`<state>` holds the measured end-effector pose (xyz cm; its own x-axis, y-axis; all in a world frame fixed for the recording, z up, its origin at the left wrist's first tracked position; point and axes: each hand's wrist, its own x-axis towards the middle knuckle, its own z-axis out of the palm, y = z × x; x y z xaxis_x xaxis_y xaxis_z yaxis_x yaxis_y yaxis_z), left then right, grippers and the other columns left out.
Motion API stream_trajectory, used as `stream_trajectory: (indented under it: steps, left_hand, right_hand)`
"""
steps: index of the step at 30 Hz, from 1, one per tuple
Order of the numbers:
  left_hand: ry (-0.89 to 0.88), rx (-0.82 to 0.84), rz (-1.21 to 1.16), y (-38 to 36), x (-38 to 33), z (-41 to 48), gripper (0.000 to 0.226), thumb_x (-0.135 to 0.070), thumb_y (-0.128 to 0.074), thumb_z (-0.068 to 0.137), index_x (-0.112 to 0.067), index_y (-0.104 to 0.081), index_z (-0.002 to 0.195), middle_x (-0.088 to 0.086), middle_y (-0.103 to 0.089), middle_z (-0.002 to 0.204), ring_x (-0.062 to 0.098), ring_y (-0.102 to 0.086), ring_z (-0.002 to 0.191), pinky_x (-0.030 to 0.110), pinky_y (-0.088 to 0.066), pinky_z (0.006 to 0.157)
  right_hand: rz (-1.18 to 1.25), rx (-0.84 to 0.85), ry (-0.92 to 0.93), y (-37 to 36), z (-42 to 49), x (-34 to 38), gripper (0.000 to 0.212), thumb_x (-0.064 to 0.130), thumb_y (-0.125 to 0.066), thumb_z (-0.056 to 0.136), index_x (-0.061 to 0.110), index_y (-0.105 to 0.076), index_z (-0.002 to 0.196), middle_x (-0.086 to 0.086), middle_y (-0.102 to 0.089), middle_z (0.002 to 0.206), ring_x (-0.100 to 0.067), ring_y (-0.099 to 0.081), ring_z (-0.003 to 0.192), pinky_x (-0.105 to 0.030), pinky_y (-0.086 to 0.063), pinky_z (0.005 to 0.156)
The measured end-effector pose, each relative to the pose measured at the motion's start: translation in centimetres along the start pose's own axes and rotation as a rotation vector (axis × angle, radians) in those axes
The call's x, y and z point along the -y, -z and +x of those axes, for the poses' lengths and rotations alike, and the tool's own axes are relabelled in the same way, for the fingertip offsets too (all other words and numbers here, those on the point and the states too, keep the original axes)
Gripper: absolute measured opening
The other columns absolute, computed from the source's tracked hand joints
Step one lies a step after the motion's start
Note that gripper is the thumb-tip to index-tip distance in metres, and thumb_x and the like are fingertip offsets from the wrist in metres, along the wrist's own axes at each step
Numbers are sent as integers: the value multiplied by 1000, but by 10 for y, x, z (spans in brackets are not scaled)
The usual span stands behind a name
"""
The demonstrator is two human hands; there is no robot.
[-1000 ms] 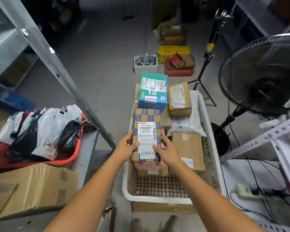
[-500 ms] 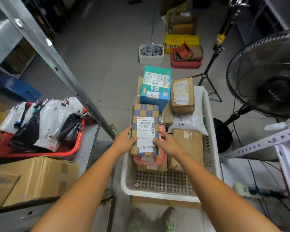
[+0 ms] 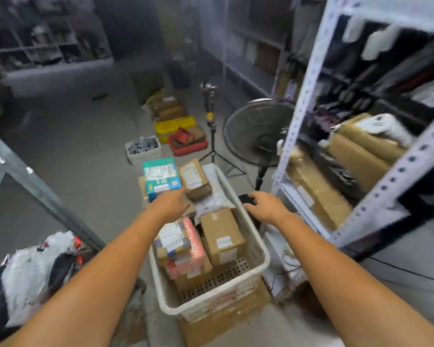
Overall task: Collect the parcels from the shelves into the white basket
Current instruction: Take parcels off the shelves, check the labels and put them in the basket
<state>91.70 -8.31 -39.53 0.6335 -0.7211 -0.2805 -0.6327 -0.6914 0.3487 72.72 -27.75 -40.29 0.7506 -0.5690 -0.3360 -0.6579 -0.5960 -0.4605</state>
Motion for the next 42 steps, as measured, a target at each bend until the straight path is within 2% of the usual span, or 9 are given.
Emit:
stream_trajectory:
  steps: [4,13,19,25,31,33,35,38,42]
  left_hand:
    - [-158,-4,99,6,-72,-19,44,-32,-47,96,-23,-44,139,9,-56,133,29,-53,119,34,-44,91]
    - [-428,59,232,-36,-264,-95,42,-37,-47,95,-27,-46,136,2,-57,131,24,-59,108,35,-50,86]
    - [-679,121,287,-96,-414,-128,45,-36,-45,97,-24,-43,141,5,-52,137,27,-52,120,35,-43,93]
    - [-864,213,272,-164,-568,-128,46,-42,-53,92,-29,-48,136,6,-58,131,27,-55,116,37,-46,97]
    - [-1096,386,313,-242,-709,-137,47,-42,-53,91,-29,-48,136,6,-59,128,26,-55,116,39,-45,99]
    - [-1184,427,293,-271,-750,-152,45,-38,-54,91,-26,-50,135,6,-62,125,23,-57,111,32,-46,93]
    - [-1281,478,319,-301,-784,-178,44,-35,-54,92,-25,-51,134,4,-64,122,22,-58,109,28,-45,88]
    - [-1394,518,363,-341,-824,-222,44,-39,-55,90,-28,-52,133,1,-62,126,21,-55,118,29,-44,96]
    - [-1536,606,407,-393,-868,-292,44,-41,-55,89,-30,-53,131,-1,-62,126,21,-57,115,30,-47,94]
  right_hand:
    - [-13,-103,-70,40,-67,-39,53,42,-50,96,14,-44,141,-10,-50,142,-29,-51,123,-34,-45,90]
    - [18,-214,-213,96,-246,-168,54,42,-50,95,17,-43,142,-8,-48,144,-28,-48,127,-38,-42,100]
    - [92,-347,-481,132,-363,-294,55,43,-51,95,17,-44,142,-9,-56,136,-29,-50,126,-34,-41,102]
    - [166,-526,-755,156,-447,-400,47,45,-54,92,21,-55,132,-5,-60,129,-29,-57,115,-32,-46,90]
    - [309,-659,-1076,157,-521,-475,53,45,-54,91,23,-48,139,-2,-56,137,-25,-50,126,-32,-41,98]
    - [350,-707,-1177,148,-551,-492,52,44,-54,92,22,-47,140,-3,-55,138,-24,-49,128,-33,-40,100]
    - [396,-746,-1277,137,-586,-504,53,42,-54,93,21,-46,140,-6,-54,138,-26,-48,128,-35,-40,103]
    - [480,-826,-1410,115,-635,-520,53,40,-55,93,18,-46,141,-9,-52,140,-29,-48,128,-35,-39,102]
    - [605,-1015,-1528,80,-697,-541,50,34,-57,94,14,-48,139,-13,-54,137,-30,-51,124,-34,-41,100]
